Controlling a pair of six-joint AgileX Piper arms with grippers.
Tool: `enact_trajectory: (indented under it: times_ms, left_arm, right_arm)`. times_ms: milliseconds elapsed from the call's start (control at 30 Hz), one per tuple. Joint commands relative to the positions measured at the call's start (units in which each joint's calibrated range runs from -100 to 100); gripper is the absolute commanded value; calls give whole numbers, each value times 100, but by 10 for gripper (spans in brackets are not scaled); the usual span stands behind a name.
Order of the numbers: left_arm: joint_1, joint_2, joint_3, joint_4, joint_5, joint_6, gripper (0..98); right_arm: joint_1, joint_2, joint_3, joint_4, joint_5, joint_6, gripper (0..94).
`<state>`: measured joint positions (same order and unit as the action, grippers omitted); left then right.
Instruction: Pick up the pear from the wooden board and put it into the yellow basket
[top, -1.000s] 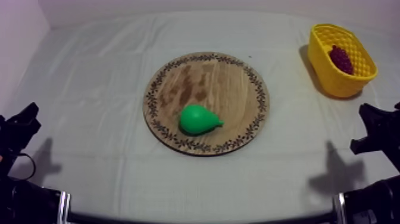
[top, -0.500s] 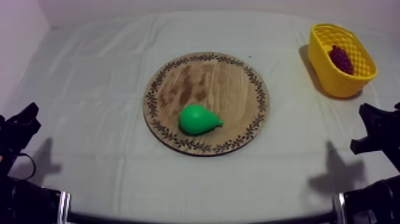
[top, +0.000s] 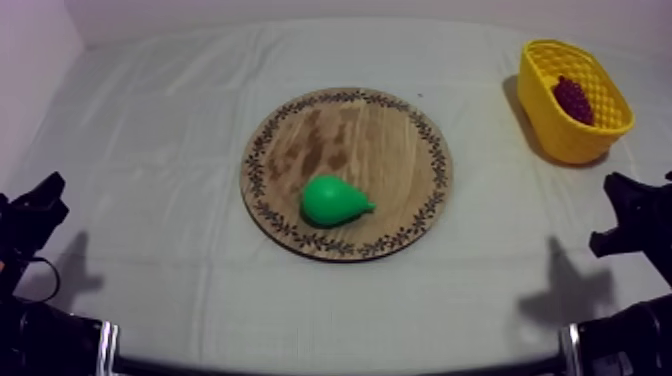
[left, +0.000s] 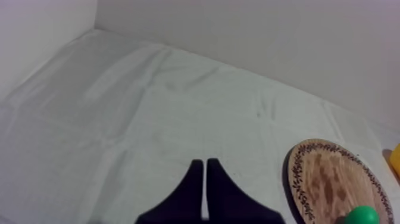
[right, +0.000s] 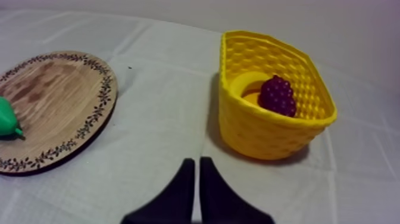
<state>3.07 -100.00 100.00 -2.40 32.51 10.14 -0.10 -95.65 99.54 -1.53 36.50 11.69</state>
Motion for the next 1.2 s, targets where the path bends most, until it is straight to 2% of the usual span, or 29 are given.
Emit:
enact_trajectory:
  times_ms: [0,200,400,700,933,1167]
  left_arm:
    - [1,0,0,-2,-1,-1,1]
    - [1,0,0,-2,-1,-1,1]
    - [1,0,0,-2,-1,-1,1]
    - [1,0,0,-2,-1,-1,1]
    - [1,0,0,-2,-1,-1,1]
    - [1,0,0,-2,-1,-1,1]
  right_arm:
    - [18,-2,-43,18,-91,223,5]
    - [-36,359,-812,-32,143,651,5]
    - [-263,1340,-2455,-1,1003,864,5]
    - [-1033,3242,-4876,192,2454,1032,5]
    - [-1848,4865,-6358,384,3527,1102,5]
    - [-2568,6461,-7436,570,4111,1077,5]
